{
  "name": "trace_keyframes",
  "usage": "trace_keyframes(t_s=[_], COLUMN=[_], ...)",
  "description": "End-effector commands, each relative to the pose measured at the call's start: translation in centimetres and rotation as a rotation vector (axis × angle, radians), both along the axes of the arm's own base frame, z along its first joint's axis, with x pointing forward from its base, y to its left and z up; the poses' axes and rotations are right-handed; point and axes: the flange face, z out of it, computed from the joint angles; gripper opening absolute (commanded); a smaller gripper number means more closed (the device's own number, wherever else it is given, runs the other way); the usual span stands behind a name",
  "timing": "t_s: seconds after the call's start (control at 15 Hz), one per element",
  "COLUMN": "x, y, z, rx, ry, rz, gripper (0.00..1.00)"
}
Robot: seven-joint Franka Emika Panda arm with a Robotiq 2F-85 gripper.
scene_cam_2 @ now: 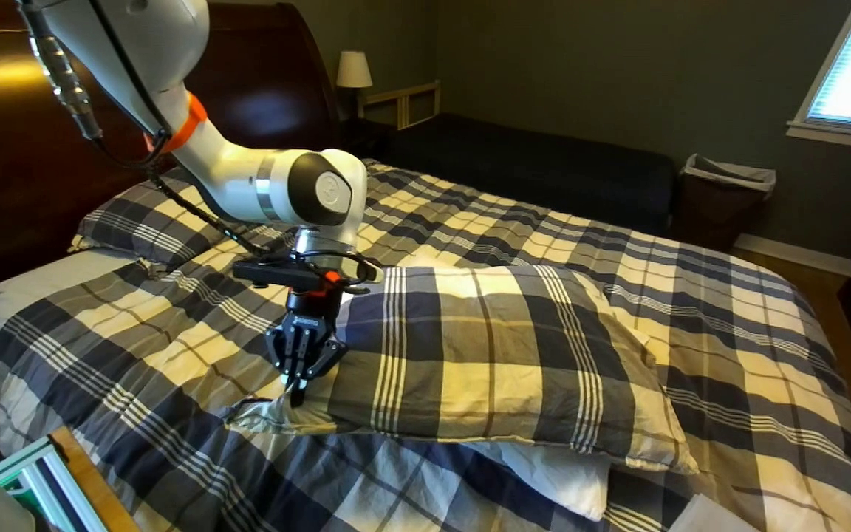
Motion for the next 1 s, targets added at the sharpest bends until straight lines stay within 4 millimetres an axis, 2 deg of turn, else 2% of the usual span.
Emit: trace_keyframes(t_s=[0.0, 0.2, 0.4, 0.93], x=[-1.8, -2.0, -2.6, -4.3], y=[1.6, 3.0, 3.8, 5.8], z=[-0.5, -1.3, -1.1, 0.6], rx=[0.049, 0.115, 0.104, -0.088], ry=[0.003, -0.002, -0.009, -0.093], rz=[0.03, -0.11, -0.25, -0.628], gripper=[0.02, 0.02, 0.02, 0.02])
